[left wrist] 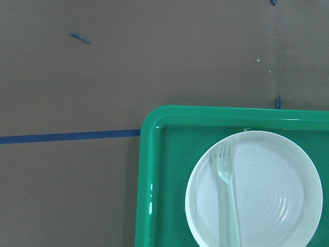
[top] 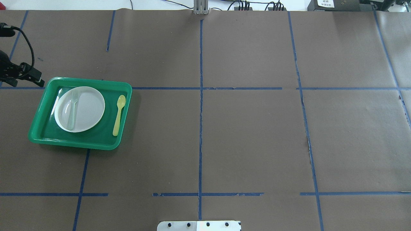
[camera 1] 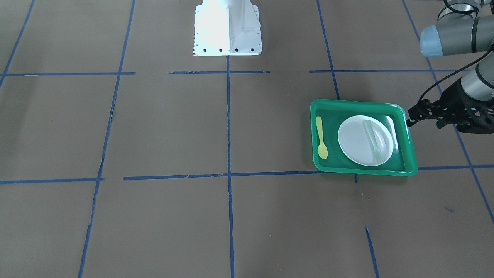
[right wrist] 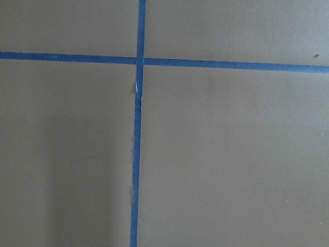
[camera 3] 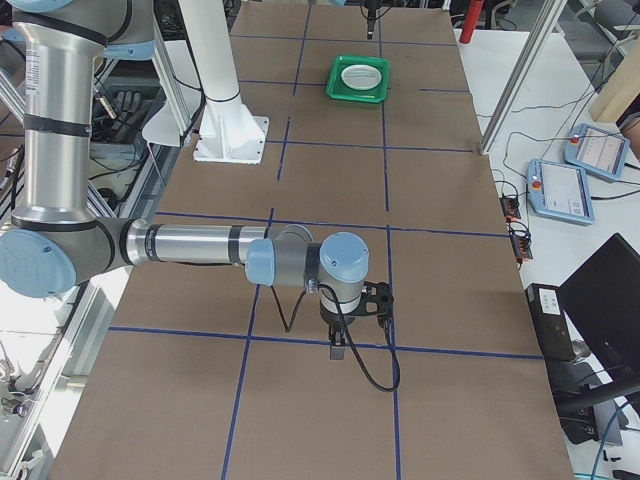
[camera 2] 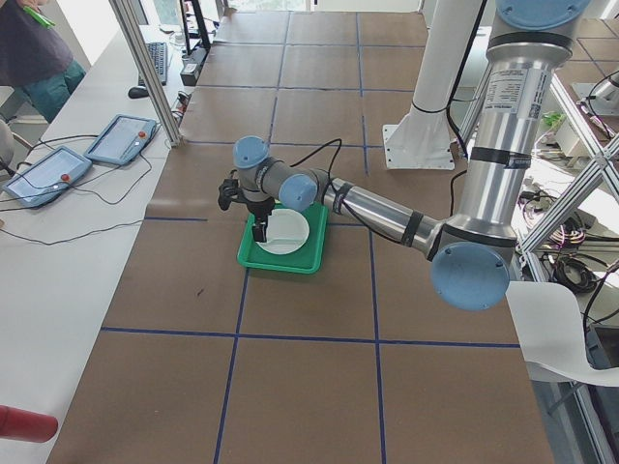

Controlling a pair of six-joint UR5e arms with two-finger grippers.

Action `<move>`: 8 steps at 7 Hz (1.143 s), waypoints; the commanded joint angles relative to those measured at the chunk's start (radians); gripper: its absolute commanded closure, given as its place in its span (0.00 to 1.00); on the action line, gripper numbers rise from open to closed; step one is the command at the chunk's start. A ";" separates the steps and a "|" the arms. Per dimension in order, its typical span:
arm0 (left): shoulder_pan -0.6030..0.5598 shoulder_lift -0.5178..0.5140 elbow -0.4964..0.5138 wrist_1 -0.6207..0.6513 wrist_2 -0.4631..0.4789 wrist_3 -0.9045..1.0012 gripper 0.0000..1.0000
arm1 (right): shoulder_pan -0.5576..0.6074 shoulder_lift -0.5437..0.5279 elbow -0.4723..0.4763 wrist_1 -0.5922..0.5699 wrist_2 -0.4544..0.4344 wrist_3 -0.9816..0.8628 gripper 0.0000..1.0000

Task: Place fork
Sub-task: 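Move the left gripper over the white fork on the plate, then lower the left gripper and grasp the white fork on the plate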

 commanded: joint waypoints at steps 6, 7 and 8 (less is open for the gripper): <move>0.226 -0.074 0.217 -0.252 0.152 -0.272 0.25 | 0.000 0.000 0.000 0.000 0.000 0.000 0.00; 0.226 -0.072 0.217 -0.252 0.152 -0.267 0.34 | 0.000 0.000 0.000 0.000 0.000 0.000 0.00; 0.228 -0.071 0.218 -0.252 0.152 -0.266 0.42 | 0.000 0.000 0.000 0.000 0.000 0.000 0.00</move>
